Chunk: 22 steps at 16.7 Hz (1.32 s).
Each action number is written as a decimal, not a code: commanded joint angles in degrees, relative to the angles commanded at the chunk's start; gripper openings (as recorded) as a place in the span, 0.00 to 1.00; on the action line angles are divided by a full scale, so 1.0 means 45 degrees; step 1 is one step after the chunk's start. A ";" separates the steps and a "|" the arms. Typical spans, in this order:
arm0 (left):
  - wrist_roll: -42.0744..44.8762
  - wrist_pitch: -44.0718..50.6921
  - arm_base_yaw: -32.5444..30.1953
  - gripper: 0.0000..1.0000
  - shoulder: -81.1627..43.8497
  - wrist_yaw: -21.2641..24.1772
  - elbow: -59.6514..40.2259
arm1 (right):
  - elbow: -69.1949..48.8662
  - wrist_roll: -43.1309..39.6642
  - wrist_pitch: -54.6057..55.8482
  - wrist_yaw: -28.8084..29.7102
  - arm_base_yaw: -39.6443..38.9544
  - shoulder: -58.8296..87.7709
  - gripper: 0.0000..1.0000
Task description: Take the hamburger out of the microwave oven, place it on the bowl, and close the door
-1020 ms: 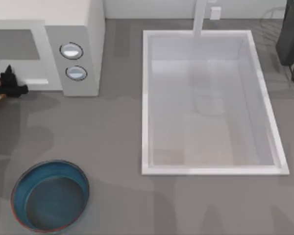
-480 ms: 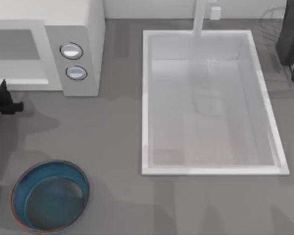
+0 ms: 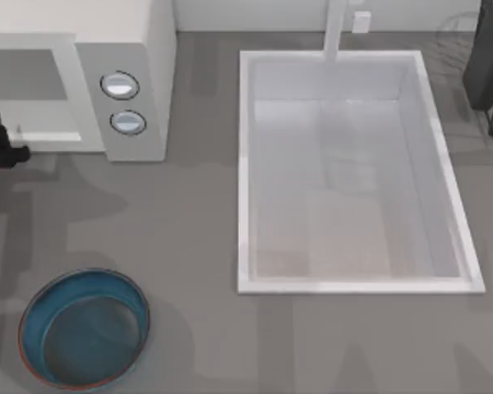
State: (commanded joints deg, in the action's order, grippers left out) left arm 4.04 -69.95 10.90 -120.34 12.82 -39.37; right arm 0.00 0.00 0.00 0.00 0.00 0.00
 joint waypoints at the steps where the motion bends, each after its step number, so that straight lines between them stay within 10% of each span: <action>1: 0.0003 0.0556 0.0002 0.00 0.0545 -0.0007 -0.0003 | 0.0000 0.0000 0.0000 0.0000 0.0000 0.0000 1.00; 15: -0.0302 0.3622 -0.0111 0.00 0.3206 -0.0147 -0.0131 | 0.0000 0.0000 0.0000 0.0000 0.0000 0.0000 1.00; 22: -0.5302 0.8370 -0.1797 0.00 0.3228 -0.1654 -0.2091 | 0.0000 0.0000 0.0000 0.0000 0.0000 0.0000 1.00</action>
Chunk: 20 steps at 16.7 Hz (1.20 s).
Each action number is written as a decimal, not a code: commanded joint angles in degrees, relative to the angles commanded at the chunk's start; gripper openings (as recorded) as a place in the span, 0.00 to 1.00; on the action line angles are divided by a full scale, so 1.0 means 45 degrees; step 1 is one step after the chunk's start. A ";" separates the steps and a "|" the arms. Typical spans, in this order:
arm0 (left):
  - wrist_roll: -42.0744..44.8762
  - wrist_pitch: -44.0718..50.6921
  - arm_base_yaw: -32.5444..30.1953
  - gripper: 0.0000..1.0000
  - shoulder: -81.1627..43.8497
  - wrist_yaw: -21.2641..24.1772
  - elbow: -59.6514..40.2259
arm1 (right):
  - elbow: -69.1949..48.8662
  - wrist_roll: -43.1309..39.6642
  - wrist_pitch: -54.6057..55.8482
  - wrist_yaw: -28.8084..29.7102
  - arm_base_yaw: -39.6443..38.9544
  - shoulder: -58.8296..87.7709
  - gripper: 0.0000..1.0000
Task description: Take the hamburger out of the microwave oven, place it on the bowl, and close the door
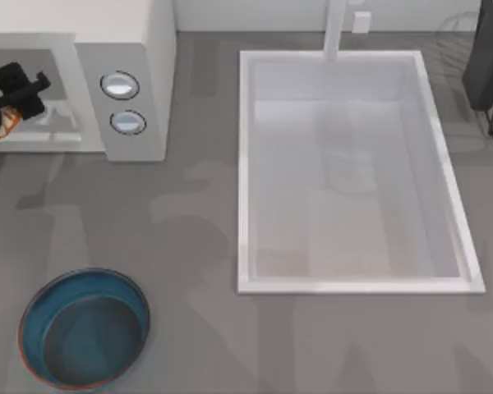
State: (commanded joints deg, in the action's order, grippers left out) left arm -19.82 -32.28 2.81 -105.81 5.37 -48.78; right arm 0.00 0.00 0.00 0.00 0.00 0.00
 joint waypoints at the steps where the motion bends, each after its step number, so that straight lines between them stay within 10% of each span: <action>1: -0.1091 0.1034 -0.0368 0.00 -0.0021 -0.0324 -0.0412 | 0.0000 0.0000 0.0000 0.0000 0.0000 0.0000 1.00; 20: -2.6544 2.4843 -0.8938 0.00 -0.4405 -0.7185 -0.7560 | 0.0000 0.0000 0.0000 0.0000 0.0000 0.0000 1.00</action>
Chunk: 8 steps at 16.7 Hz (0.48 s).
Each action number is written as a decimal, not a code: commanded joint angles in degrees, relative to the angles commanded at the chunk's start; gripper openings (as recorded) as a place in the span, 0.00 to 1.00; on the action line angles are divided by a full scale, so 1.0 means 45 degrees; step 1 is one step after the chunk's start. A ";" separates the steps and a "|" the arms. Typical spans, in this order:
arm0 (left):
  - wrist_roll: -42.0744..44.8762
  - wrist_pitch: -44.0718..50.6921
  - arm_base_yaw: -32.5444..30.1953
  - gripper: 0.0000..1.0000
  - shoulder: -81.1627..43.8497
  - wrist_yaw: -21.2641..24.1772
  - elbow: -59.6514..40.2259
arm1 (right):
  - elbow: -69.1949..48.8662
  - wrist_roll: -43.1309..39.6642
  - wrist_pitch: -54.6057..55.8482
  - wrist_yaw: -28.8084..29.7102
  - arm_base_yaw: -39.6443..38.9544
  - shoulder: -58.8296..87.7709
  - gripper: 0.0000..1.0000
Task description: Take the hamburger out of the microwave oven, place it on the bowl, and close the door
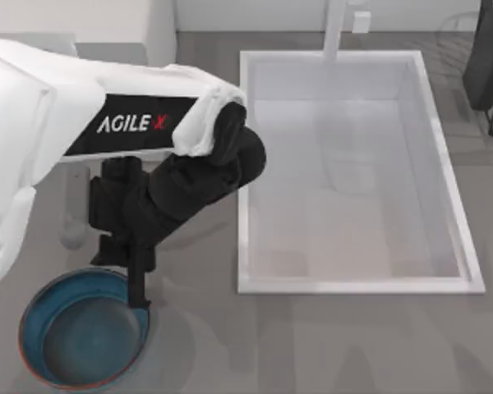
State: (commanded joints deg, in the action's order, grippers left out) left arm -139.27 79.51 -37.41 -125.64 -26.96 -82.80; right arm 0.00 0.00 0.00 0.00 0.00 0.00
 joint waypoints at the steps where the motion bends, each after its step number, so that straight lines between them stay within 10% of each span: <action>1: -0.1030 0.0945 -0.0348 0.00 -0.0429 -0.0230 -0.0134 | 0.0000 0.0000 0.0000 0.0000 0.0000 0.0000 1.00; 8: -0.5304 0.4849 -0.1799 0.00 -0.2537 -0.1117 -0.0500 | 0.0000 0.0000 0.0000 0.0000 0.0000 0.0000 1.00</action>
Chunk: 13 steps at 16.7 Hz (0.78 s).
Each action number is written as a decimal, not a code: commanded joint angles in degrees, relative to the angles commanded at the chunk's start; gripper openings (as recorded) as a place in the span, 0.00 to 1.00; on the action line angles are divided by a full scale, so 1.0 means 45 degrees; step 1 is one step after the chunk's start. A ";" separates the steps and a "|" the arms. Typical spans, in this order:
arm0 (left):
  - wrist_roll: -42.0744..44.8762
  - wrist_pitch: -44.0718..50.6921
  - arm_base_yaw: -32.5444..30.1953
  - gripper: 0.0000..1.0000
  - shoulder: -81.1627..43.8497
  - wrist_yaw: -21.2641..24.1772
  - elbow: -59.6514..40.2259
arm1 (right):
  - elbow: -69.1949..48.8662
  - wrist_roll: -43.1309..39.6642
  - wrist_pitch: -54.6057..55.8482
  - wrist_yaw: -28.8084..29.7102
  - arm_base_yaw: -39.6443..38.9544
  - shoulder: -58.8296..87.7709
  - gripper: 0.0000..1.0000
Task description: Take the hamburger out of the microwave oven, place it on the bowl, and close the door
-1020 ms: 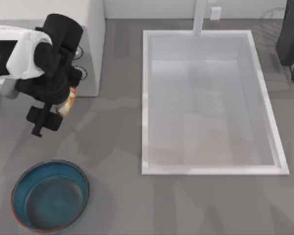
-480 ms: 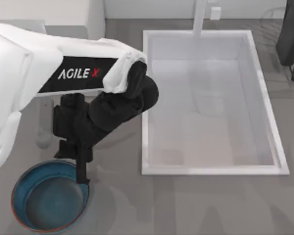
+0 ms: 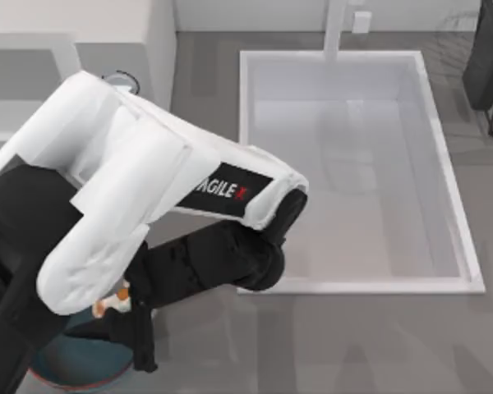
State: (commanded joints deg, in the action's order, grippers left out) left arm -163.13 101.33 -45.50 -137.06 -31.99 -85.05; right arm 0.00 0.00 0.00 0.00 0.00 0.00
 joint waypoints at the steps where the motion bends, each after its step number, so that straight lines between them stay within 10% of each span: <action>1: -0.0133 0.0121 -0.0045 0.00 -0.0077 -0.0025 -0.0005 | 0.0000 0.0000 0.0000 0.0000 0.0000 0.0000 1.00; 13: 0.0100 -0.1377 0.0495 0.00 0.0075 -0.0530 0.1182 | 0.0000 0.0000 0.0000 0.0000 0.0000 0.0000 1.00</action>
State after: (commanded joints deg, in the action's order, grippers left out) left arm -162.68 95.14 -43.27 -136.72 -34.37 -79.73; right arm 0.00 0.00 0.00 0.00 0.00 0.00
